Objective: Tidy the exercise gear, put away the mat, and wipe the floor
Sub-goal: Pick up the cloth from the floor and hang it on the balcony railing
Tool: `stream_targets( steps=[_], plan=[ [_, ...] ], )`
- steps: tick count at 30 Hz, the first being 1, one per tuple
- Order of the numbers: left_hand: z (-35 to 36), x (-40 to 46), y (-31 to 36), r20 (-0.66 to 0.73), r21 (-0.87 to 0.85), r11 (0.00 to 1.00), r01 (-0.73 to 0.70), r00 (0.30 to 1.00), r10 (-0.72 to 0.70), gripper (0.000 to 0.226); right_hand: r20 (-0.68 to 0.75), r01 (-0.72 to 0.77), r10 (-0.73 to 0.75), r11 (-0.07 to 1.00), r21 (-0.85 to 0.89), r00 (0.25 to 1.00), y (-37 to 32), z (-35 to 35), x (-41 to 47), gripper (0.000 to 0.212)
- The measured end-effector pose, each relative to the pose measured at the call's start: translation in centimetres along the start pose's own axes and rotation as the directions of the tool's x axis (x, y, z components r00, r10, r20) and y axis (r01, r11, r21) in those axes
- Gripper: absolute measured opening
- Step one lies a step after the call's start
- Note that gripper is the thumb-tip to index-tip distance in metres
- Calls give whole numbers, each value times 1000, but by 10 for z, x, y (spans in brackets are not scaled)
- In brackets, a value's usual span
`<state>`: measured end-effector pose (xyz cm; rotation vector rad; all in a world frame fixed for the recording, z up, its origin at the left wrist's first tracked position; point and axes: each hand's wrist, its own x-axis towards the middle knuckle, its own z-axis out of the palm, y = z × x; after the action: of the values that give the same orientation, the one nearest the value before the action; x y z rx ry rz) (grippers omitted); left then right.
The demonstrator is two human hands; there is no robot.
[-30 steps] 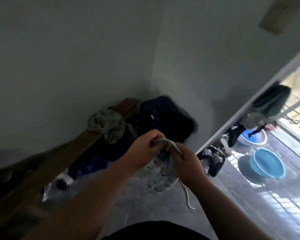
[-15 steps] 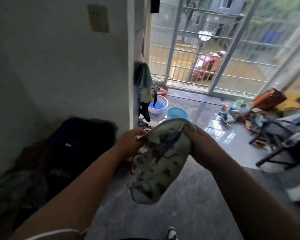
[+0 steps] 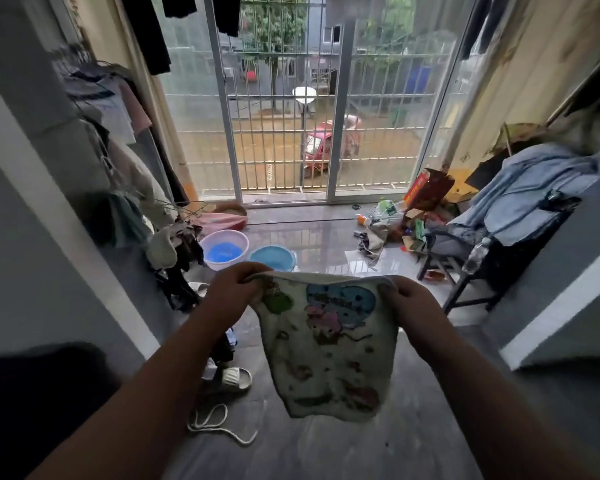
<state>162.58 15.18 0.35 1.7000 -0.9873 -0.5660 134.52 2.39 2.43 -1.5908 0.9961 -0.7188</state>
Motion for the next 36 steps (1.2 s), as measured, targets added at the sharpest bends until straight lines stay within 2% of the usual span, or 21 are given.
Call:
stream_targets(
  steps=[4,8,13,18,22,25,28,33,36],
  plan=[
    [53,70,24,-18,-11,1000,-28,999,28,18,-37,59,-63,994,-94,997,8,-54,84,24],
    [82,144,40,-74,-48,999,-17,997,13,13,-81,51,-63,989,-140,995,5,-75,171,28],
    [97,246,48,-147,-67,998,-18,989,8,21,-68,112,-120,988,-107,990,-5,-71,280,36],
    [99,365,33,-189,-50,998,-43,981,33,25,-132,84,-78,996,34,988,-7,-52,409,33],
    [96,475,19,-189,-9,998,-59,980,56,11,-164,60,-47,995,77,985,-18,-39,519,28],
    [95,549,14,-134,-77,997,1,991,-11,16,-168,43,-31,997,68,985,-24,-40,592,26],
    [105,629,20,-77,-86,996,7,997,-14,15,-201,13,0,998,62,980,-38,-51,667,26],
    [145,756,38,-73,-144,988,52,995,-63,11,-251,-8,21,999,54,968,-42,-82,790,28],
    [170,837,33,-106,-144,988,53,992,-69,15,-238,43,-28,997,59,971,-33,-100,874,21]
  ],
)
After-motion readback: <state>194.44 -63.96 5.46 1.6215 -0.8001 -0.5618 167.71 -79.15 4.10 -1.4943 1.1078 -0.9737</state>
